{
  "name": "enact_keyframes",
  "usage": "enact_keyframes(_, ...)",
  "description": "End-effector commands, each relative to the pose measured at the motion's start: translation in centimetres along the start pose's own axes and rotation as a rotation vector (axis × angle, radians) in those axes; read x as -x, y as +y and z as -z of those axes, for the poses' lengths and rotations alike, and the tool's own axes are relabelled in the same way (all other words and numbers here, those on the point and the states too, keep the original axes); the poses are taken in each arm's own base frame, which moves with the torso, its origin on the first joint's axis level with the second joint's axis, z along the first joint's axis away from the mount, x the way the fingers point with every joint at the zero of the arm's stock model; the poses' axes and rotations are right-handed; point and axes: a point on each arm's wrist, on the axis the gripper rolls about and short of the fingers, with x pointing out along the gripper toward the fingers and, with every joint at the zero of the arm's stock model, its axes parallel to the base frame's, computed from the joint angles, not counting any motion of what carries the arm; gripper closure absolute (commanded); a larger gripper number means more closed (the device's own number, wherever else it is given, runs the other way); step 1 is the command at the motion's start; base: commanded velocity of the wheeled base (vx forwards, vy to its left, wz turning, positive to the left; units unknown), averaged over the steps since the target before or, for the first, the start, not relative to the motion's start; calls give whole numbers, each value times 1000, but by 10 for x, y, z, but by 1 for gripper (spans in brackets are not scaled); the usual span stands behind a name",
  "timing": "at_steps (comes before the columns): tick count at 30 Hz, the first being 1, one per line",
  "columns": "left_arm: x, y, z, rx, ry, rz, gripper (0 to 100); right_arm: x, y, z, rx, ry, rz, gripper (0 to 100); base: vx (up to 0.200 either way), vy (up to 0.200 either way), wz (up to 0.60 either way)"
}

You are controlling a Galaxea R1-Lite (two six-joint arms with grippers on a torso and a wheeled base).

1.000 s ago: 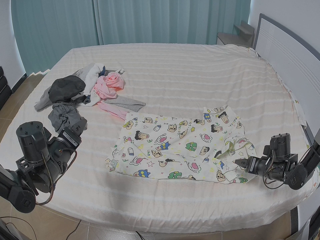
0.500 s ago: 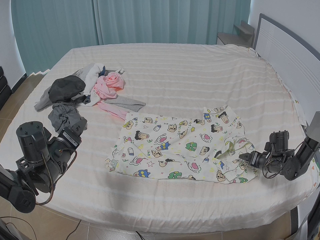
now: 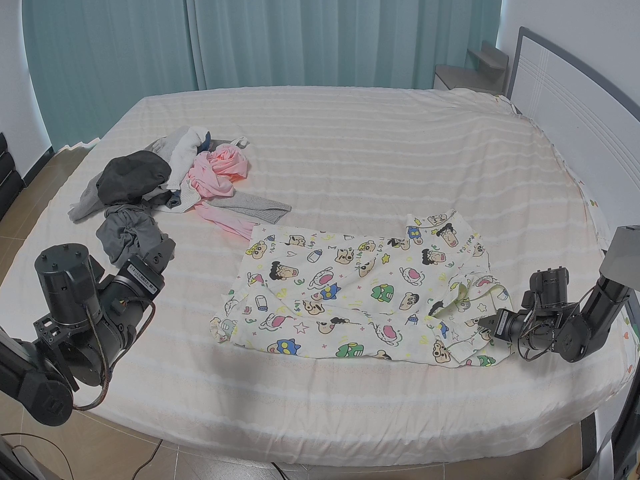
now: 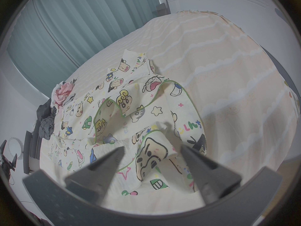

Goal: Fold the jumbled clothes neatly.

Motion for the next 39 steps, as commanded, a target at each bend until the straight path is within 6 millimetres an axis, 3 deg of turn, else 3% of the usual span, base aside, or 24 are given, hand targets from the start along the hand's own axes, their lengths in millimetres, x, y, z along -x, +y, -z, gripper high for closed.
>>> enact_keyframes(1, -1, 0, 1, -1, 3, -3, 0, -2, 0, 1, 2, 1, 0, 100, 0, 0, 0)
enact_keyframes(13, -1, 1, 1, -2, 4, -4, 0, 1, 2, -4, 6, -41, -15, 100, 0, 0, 0)
enact_keyframes(26, -1, 1, 1, -2, 4, -6, 0, 26, 5, -10, 162, -83, -16, 100, 0, 0, 0)
enact_keyframes(39, -1, 1, 1, -2, 4, -6, 0, 42, -3, 19, 261, 47, 18, 100, 0, 0, 0)
